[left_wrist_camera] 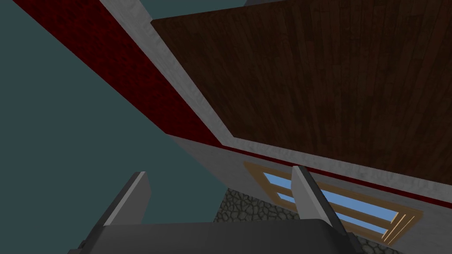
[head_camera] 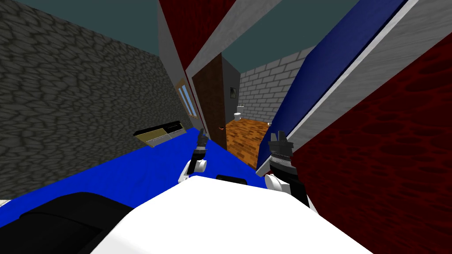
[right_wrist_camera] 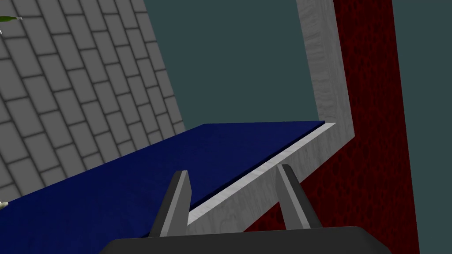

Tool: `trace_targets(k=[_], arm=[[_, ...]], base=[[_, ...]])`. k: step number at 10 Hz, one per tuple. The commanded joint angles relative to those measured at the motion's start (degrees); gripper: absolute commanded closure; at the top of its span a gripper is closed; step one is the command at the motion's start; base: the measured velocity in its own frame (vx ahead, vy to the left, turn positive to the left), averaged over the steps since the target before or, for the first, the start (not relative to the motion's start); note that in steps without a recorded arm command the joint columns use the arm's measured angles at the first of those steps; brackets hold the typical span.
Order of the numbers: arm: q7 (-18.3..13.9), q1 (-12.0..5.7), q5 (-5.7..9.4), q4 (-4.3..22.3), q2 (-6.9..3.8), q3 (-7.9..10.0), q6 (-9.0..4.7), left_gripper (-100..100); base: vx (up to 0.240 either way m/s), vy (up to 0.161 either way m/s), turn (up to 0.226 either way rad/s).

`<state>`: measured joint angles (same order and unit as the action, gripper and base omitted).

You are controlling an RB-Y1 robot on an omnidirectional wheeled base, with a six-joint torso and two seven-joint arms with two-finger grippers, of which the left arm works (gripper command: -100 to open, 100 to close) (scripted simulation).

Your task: Push the door open

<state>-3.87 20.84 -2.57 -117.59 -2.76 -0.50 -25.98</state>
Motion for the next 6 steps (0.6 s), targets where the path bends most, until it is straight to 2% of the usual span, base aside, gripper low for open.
trace_targets(k=[1, 2, 3, 6], arm=[[0.2, -1.4, 0.25, 2.9, -0.29, 0.2, -0.74, -100], [0.2, -1.4, 0.25, 3.4, -0.29, 0.2, -0.74, -100], [0.3, -2.04, 0.39, 5.2, -0.45, 0.26, -1.17, -100], [0.7, -4.15, 0.85, 10.8, -0.86, 0.44, -2.59, -100]], base=[[0.082, 0.104, -0.142], [0.046, 0.067, -0.045], [0.037, 0.059, -0.083], [0.074, 0.103, -0.163]])
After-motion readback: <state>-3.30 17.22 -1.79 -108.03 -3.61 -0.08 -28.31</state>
